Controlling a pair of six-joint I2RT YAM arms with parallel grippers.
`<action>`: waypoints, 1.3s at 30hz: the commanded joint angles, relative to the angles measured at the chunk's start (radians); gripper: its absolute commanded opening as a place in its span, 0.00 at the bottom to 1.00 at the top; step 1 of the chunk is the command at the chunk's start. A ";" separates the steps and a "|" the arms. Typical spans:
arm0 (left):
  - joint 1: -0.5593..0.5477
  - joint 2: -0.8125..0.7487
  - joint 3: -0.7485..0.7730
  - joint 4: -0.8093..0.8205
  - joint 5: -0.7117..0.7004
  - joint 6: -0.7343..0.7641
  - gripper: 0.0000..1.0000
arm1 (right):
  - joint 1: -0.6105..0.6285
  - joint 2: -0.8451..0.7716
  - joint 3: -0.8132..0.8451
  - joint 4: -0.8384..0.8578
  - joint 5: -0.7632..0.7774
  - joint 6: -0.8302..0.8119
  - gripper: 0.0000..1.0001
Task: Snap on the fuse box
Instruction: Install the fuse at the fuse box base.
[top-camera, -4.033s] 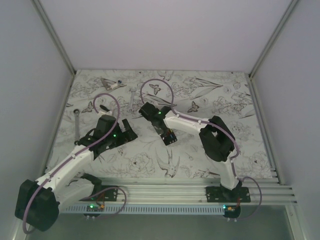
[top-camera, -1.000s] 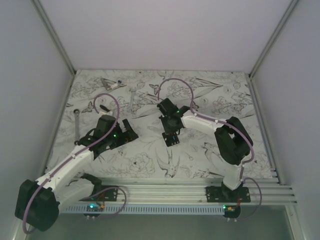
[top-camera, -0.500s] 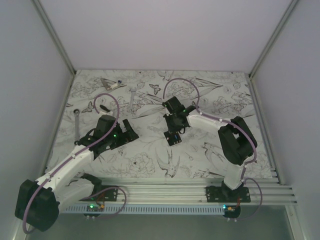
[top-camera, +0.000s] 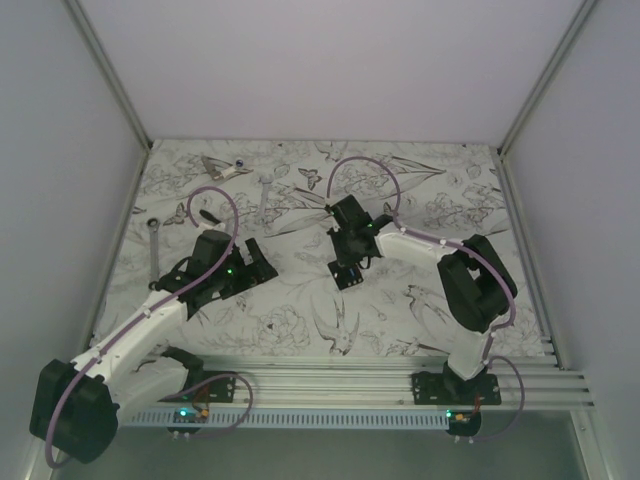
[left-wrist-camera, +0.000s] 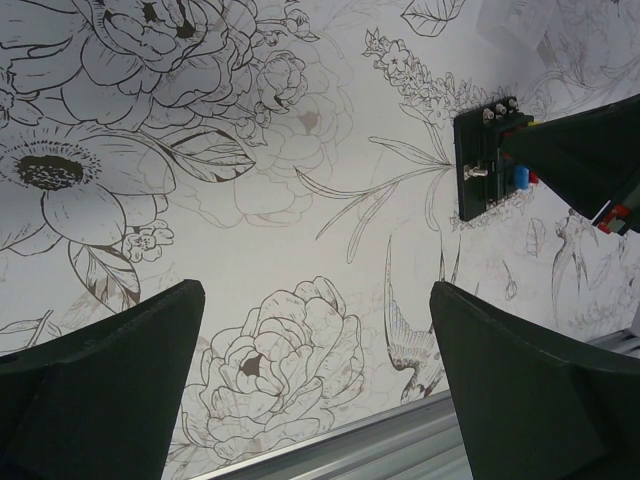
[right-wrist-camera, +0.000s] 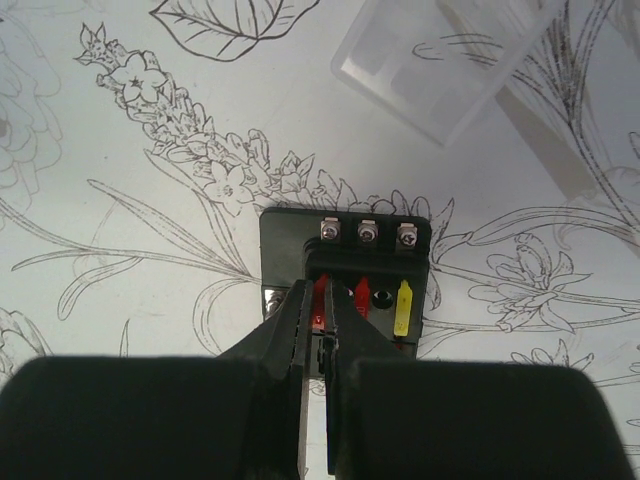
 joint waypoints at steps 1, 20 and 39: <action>0.005 -0.016 0.008 -0.021 0.012 -0.013 1.00 | -0.004 0.077 -0.060 -0.104 0.139 -0.021 0.00; 0.006 -0.020 0.009 -0.022 0.015 -0.019 1.00 | 0.079 -0.044 0.073 -0.143 0.177 -0.029 0.26; 0.004 -0.005 0.013 -0.022 0.014 -0.016 1.00 | 0.114 0.007 0.092 -0.168 0.252 -0.009 0.21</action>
